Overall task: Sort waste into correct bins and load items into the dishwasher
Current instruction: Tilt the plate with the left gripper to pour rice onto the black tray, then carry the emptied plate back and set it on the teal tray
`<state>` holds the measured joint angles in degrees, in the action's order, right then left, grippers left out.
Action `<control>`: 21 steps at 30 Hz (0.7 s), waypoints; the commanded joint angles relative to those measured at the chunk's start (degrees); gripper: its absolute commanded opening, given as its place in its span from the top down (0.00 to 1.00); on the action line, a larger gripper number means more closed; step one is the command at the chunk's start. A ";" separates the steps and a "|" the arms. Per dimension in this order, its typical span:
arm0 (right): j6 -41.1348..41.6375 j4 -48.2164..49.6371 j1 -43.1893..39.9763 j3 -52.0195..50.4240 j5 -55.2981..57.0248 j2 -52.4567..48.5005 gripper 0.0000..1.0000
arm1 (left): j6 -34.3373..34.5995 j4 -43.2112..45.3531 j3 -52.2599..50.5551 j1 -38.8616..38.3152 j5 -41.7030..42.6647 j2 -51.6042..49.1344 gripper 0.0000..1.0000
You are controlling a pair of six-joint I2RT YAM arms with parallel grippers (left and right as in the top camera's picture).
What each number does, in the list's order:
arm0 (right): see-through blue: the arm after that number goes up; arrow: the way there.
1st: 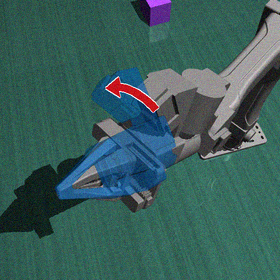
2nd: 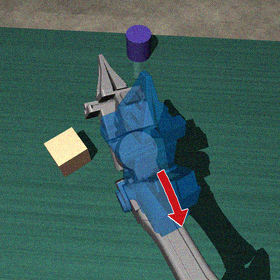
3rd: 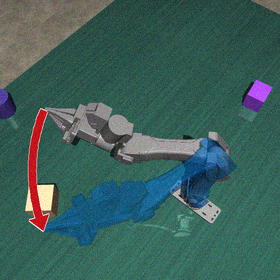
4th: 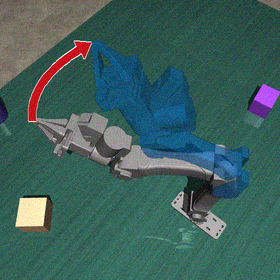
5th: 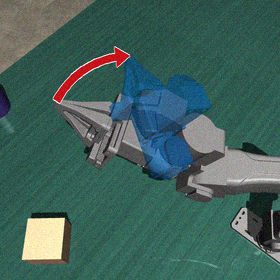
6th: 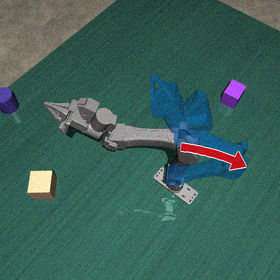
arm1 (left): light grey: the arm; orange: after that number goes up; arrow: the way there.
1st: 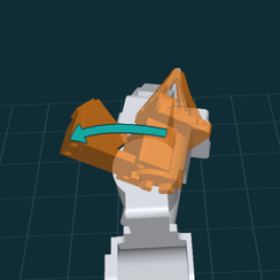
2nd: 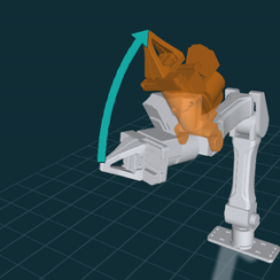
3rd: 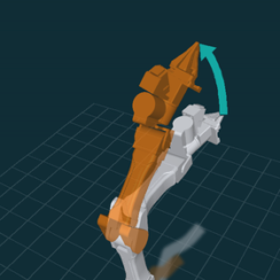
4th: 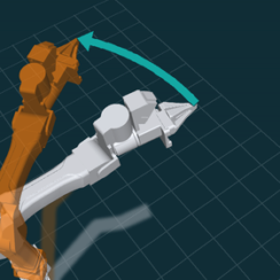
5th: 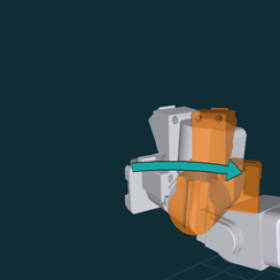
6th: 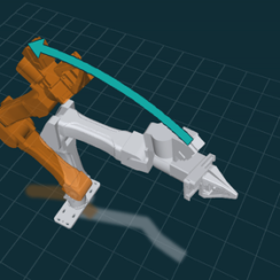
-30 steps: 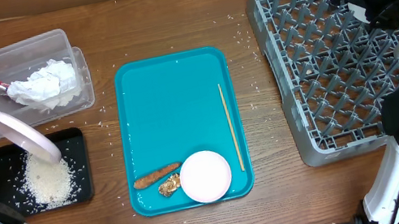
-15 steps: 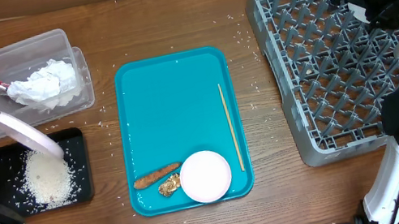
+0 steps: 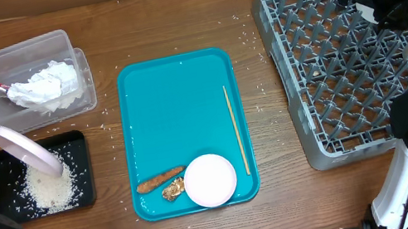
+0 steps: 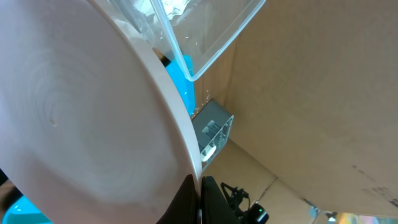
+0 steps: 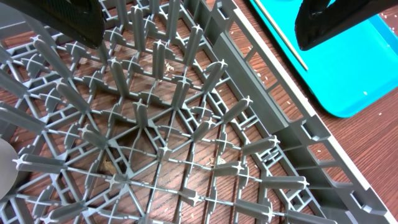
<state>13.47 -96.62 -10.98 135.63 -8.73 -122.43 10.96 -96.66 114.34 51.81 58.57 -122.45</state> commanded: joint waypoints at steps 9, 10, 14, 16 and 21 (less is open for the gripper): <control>0.04 0.28 -0.02 0.17 0.35 0.37 0.00 | -2.34 -0.20 -0.46 -4.59 -3.72 9.27 0.96; 0.04 0.28 -0.02 0.17 0.35 0.37 0.00 | -1.99 -0.20 -0.46 -5.88 -5.99 10.40 0.96; 0.04 0.28 -0.02 0.17 0.35 0.37 0.00 | -1.95 -0.20 -0.46 -11.74 -10.75 13.81 0.96; 0.04 0.28 -0.02 0.17 0.35 0.37 0.00 | -1.95 -0.20 -0.46 -14.95 -10.99 14.86 0.96; 0.04 0.28 -0.02 0.17 0.35 0.37 0.00 | -1.95 -0.07 -0.46 -27.02 -11.58 15.63 0.96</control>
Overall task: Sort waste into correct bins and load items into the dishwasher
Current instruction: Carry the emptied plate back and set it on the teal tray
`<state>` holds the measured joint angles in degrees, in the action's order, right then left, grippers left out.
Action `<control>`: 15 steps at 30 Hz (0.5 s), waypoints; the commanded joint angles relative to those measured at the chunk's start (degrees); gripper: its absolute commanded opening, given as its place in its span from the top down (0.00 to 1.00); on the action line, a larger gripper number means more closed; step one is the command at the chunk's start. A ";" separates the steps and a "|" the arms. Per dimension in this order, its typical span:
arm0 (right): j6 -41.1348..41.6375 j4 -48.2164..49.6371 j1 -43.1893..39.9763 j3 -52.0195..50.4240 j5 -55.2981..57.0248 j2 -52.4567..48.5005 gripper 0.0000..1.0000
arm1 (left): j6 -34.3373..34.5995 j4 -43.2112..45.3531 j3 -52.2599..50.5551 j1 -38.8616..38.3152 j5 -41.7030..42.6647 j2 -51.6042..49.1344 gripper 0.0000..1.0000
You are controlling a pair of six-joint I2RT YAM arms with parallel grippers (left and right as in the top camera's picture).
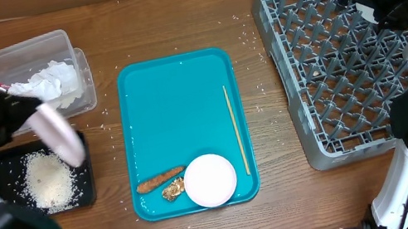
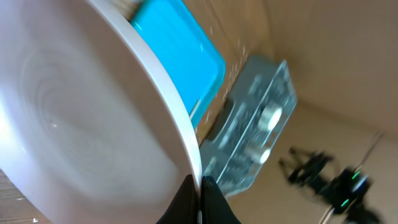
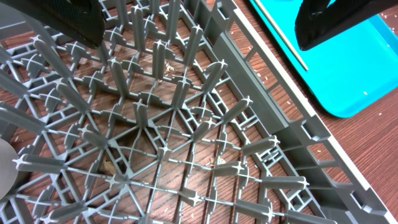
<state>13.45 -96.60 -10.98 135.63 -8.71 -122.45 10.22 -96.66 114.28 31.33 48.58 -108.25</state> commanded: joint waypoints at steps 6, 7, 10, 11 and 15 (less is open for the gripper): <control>0.07 0.26 -0.02 0.17 0.33 0.39 0.00 | 6.19 4.44 -0.39 -21.86 -13.70 0.76 0.96; 0.07 0.26 -0.02 0.17 0.33 0.39 0.00 | 6.56 5.38 -0.39 -24.37 -14.56 0.74 0.96; 0.07 0.26 -0.02 0.17 0.33 0.39 0.00 | 6.62 9.14 -0.39 -31.95 -18.18 0.74 0.96; 0.07 0.26 -0.02 0.17 0.33 0.39 0.00 | 7.13 10.60 -0.42 -34.80 -20.83 0.74 0.96; 0.07 0.26 -0.02 0.17 0.33 0.39 0.00 | 9.31 15.93 -0.42 -44.17 -34.34 0.72 0.96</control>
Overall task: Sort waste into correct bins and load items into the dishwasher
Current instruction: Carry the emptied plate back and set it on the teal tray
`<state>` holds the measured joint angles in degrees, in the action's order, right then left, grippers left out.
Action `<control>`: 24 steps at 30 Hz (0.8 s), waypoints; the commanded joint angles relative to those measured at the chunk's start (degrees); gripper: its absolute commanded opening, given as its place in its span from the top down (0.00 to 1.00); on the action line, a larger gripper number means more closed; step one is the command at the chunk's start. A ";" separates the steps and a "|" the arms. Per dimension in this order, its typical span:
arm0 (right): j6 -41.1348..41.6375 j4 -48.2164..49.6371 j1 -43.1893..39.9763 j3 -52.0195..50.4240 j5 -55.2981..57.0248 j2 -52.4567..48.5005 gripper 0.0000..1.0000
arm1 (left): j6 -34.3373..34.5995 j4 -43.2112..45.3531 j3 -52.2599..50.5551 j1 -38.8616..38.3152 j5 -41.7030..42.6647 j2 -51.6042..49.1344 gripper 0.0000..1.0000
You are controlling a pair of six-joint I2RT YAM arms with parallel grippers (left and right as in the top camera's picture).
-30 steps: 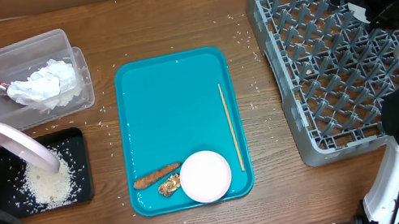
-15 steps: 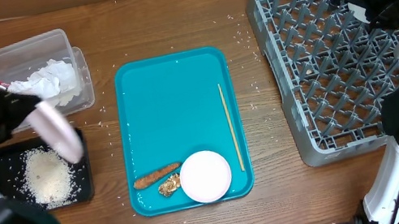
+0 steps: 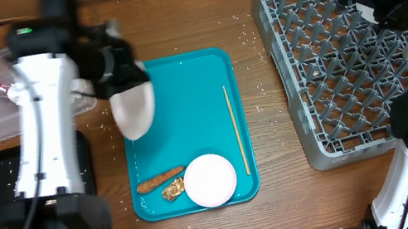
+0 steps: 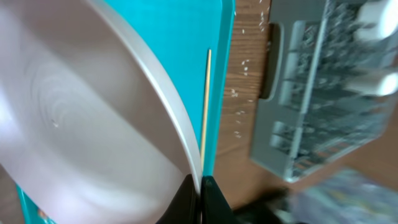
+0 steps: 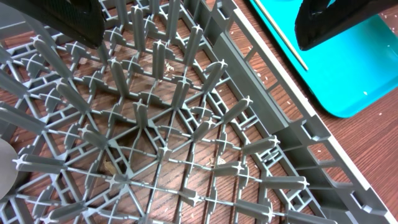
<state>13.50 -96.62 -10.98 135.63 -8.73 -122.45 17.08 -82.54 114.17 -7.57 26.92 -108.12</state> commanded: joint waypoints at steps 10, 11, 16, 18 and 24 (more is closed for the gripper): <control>0.02 0.28 -0.02 0.17 0.35 0.39 0.00 | 2.47 13.09 -1.73 -22.82 -37.13 -2.16 0.94; 0.02 0.28 -0.02 0.17 0.35 0.39 0.00 | 2.49 13.79 -1.73 -23.56 -37.94 -3.19 0.96; 0.02 0.28 -0.02 0.17 0.35 0.39 0.00 | 4.46 13.25 -1.73 -24.44 -37.81 -9.29 0.96; 0.02 0.28 -0.02 0.17 0.35 0.39 0.00 | 5.62 12.28 -1.73 -24.44 -37.73 -11.23 0.96; 0.02 0.28 -0.02 0.17 0.35 0.39 0.00 | 5.92 11.47 -1.73 -24.44 -35.36 -15.78 0.96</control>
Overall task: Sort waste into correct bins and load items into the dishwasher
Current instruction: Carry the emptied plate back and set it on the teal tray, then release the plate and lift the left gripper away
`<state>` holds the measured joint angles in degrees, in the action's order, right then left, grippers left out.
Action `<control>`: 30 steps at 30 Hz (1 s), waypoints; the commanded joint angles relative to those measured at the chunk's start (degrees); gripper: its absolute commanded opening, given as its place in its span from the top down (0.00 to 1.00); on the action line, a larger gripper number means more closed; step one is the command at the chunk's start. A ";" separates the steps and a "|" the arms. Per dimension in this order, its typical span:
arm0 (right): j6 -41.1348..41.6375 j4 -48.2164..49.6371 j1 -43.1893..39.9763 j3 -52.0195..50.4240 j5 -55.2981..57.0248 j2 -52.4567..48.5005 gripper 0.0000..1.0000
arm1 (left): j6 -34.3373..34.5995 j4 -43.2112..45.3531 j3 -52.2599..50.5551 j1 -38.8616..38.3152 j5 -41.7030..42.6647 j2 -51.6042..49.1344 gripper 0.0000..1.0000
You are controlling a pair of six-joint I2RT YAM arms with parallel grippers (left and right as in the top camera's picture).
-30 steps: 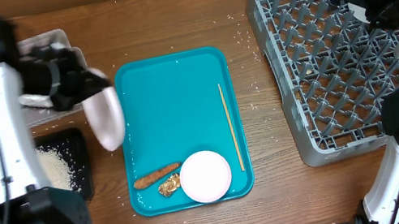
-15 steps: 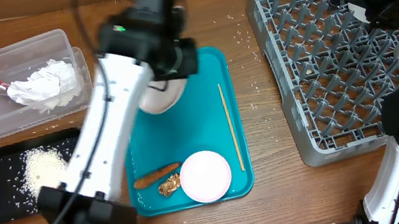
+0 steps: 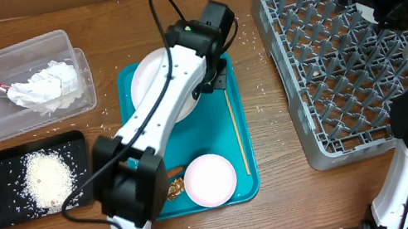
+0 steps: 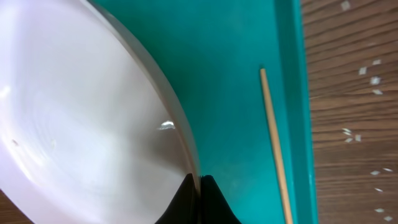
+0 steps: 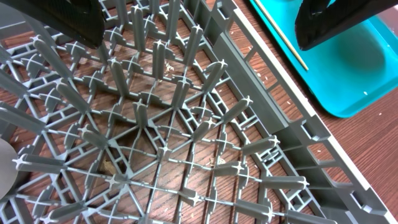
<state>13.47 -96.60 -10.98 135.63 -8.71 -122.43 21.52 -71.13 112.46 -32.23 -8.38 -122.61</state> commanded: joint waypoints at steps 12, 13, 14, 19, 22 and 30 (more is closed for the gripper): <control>0.04 0.26 -0.02 0.17 0.33 0.37 0.00 | 2.51 0.66 -0.02 0.22 3.82 -4.46 0.67; 0.04 0.26 -0.02 0.17 0.33 0.37 0.00 | 2.54 0.57 -0.02 0.22 4.17 -4.46 0.62; 0.04 0.26 -0.02 0.17 0.33 0.37 0.00 | 2.51 0.31 0.00 0.31 4.66 -4.46 0.62; 0.04 0.26 -0.02 0.17 0.33 0.37 0.00 | 2.54 -4.37 3.39 0.94 5.27 -4.28 0.63; 0.04 0.26 -0.02 0.17 0.33 0.37 0.00 | 2.56 -8.79 8.68 1.88 5.25 -4.24 0.66; 0.13 4.94 -0.02 0.17 0.04 0.37 0.00 | 3.43 -18.69 27.58 10.14 5.01 -4.24 0.64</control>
<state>13.47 -94.24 -10.98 135.63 -8.73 -122.45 23.92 -87.59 133.21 -26.74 -3.42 -126.78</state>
